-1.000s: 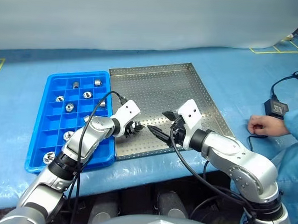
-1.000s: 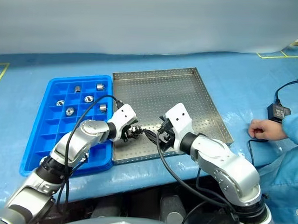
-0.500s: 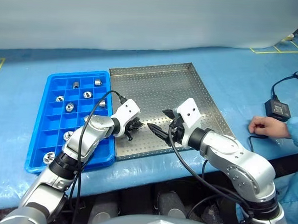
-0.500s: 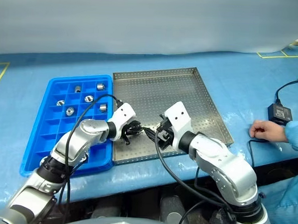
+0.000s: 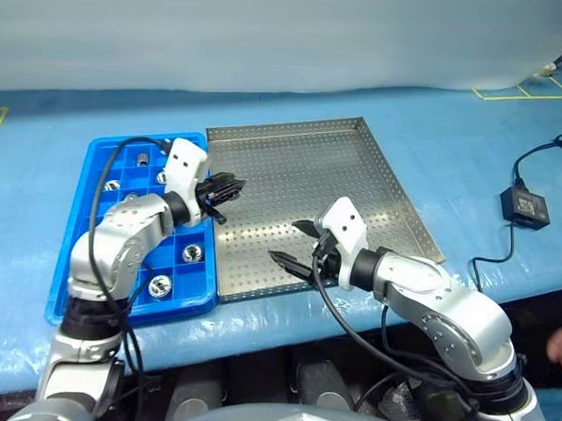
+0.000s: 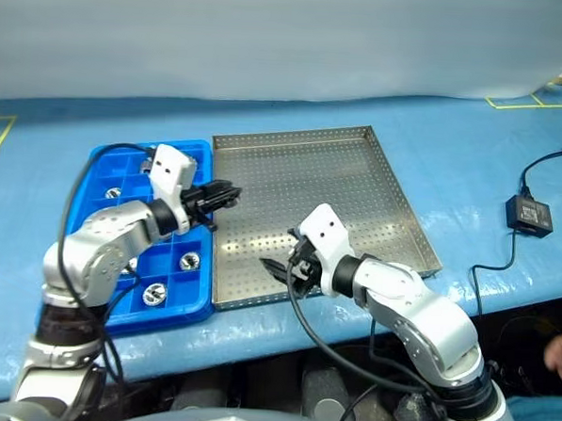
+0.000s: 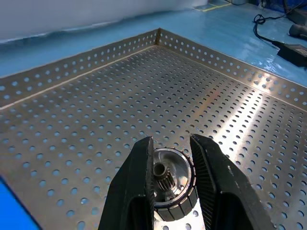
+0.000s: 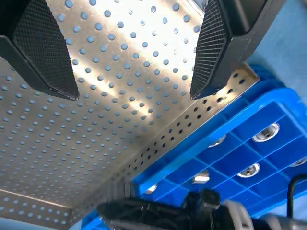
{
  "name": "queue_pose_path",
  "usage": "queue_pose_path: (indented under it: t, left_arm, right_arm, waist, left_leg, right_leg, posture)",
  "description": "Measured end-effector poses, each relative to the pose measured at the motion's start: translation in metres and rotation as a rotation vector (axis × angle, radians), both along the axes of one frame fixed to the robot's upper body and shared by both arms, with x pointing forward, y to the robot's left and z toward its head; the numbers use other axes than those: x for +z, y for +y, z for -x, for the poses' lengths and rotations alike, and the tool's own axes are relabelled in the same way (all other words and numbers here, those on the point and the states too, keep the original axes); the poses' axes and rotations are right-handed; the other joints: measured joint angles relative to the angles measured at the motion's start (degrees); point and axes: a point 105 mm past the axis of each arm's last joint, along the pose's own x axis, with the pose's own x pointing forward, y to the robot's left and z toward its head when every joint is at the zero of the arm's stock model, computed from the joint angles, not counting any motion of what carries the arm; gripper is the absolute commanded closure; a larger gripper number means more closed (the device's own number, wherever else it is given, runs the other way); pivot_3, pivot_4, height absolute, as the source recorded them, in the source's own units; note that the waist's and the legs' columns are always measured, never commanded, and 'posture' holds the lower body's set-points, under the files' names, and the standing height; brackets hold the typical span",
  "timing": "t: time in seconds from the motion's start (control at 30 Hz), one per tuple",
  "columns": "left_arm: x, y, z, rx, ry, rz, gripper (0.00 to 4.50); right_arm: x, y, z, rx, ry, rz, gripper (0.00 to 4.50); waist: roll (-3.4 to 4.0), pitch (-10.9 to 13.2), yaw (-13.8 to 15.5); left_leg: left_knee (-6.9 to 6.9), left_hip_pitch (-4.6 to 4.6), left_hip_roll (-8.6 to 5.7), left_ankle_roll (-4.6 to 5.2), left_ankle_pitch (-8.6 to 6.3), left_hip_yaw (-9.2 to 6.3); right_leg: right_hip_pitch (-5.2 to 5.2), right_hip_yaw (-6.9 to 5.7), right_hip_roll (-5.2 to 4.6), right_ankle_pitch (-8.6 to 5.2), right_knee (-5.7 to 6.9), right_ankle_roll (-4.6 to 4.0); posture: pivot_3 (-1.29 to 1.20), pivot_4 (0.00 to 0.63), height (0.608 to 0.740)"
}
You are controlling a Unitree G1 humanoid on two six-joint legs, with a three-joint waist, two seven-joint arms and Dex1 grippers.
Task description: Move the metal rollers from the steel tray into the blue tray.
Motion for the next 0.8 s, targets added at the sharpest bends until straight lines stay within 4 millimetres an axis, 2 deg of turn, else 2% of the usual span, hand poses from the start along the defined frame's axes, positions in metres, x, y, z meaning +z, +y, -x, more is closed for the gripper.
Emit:
queue_pose_path:
  t: [0.13, 0.27, 0.53, 0.7, 0.8]
  left_arm:
    - [0.008, 0.019, 0.018, 0.098, -0.044, -0.085, 3.66]
    - [0.0, 0.046, 0.039, 0.293, -0.028, -0.178, 3.66]
    - [-0.016, 0.107, 0.057, 0.727, 0.048, -0.234, 3.66]
    - [-0.025, 0.122, 0.054, 0.844, 0.076, -0.248, 3.66]
    - [-0.032, 0.119, 0.047, 0.857, 0.088, -0.237, 3.66]
  right_arm:
    - [0.004, 0.01, 0.012, 0.143, -0.015, -0.044, 0.59]
    - [0.009, 0.018, 0.02, 0.257, -0.016, -0.107, 0.59]
    - [0.005, 0.021, 0.004, 0.224, -0.005, -0.117, 0.59]
    - [0.008, 0.021, -0.002, 0.193, -0.023, -0.118, 0.59]
    - [0.009, 0.019, -0.008, 0.156, -0.032, -0.115, 0.59]
  waist:
    - [-0.1, 0.06, 0.78]
    - [-0.18, 0.1, 2.12]
    - [-0.26, 0.1, 5.47]
    - [-0.27, 0.1, 6.53]
    - [-0.27, 0.1, 6.69]
  left_leg:
    - [0.0, 0.01, 0.03, 0.0, 0.0, -0.04]
    - [0.05, 0.05, 0.05, -0.01, 0.0, -0.07]
    - [0.16, 0.06, 0.02, -0.04, 0.08, -0.06]
    - [0.13, 0.04, -0.01, -0.04, 0.08, -0.08]
    - [0.13, 0.02, -0.02, -0.04, 0.08, -0.08]
  right_leg:
    - [0.03, -0.02, -0.01, -0.01, -0.01, 0.02]
    - [0.08, -0.06, -0.03, -0.05, 0.0, -0.04]
    - [0.14, -0.09, -0.05, -0.08, 0.0, -0.14]
    - [0.13, -0.12, -0.06, 0.07, -0.01, -0.39]
    - [0.13, -0.13, -0.08, 0.07, -0.02, -0.4]
  posture:
    - [0.0, 0.15, 0.74]
    - [0.06, 0.15, 0.74]
    - [0.1, 0.15, 0.74]
    - [0.09, 0.15, 0.74]
    - [0.07, 0.15, 0.74]
